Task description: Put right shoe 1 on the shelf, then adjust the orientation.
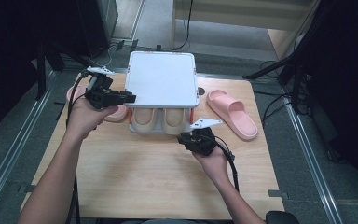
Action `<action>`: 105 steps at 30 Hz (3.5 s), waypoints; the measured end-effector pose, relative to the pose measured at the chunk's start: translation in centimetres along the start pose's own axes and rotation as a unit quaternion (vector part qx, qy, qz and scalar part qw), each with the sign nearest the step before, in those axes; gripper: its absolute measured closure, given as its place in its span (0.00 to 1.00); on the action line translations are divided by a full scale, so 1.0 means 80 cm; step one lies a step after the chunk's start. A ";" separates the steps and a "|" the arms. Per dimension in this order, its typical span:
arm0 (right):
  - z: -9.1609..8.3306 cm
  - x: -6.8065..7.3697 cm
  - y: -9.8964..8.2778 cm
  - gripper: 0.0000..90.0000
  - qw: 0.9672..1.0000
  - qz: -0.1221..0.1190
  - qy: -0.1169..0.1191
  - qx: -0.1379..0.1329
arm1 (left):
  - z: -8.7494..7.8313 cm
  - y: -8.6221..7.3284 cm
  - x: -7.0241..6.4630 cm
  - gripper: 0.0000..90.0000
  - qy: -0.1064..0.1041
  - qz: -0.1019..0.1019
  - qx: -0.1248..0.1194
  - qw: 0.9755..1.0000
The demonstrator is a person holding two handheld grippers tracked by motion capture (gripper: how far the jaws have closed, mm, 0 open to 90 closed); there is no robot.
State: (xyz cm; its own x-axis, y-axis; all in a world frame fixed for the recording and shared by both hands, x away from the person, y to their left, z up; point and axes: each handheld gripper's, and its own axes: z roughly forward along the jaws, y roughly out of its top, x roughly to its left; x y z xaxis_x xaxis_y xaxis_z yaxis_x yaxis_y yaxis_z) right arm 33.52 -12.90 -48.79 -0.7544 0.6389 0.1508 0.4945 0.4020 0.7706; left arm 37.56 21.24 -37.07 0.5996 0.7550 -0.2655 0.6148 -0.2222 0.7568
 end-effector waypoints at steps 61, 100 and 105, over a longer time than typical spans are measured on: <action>-0.073 -0.042 -0.034 0.70 1.000 -0.001 -0.002 -0.008 | 0.041 -0.102 0.169 0.99 0.161 -0.115 0.020 0.980; -0.045 -0.038 -0.011 0.70 0.999 -0.021 0.027 0.001 | -0.001 -0.160 0.193 0.99 0.204 -0.145 0.038 0.967; -0.045 -0.039 -0.011 0.70 0.999 -0.015 0.031 -0.001 | -0.007 -0.162 0.196 0.98 0.215 -0.155 0.033 0.964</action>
State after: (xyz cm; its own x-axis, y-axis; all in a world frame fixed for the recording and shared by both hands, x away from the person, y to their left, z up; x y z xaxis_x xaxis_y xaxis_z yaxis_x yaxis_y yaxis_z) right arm 33.89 -17.57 -47.69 -0.7942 0.5844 0.1664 0.4709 0.4190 0.7764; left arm 38.73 36.30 -50.73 0.1226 0.9743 -0.1889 0.7697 0.0268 0.6379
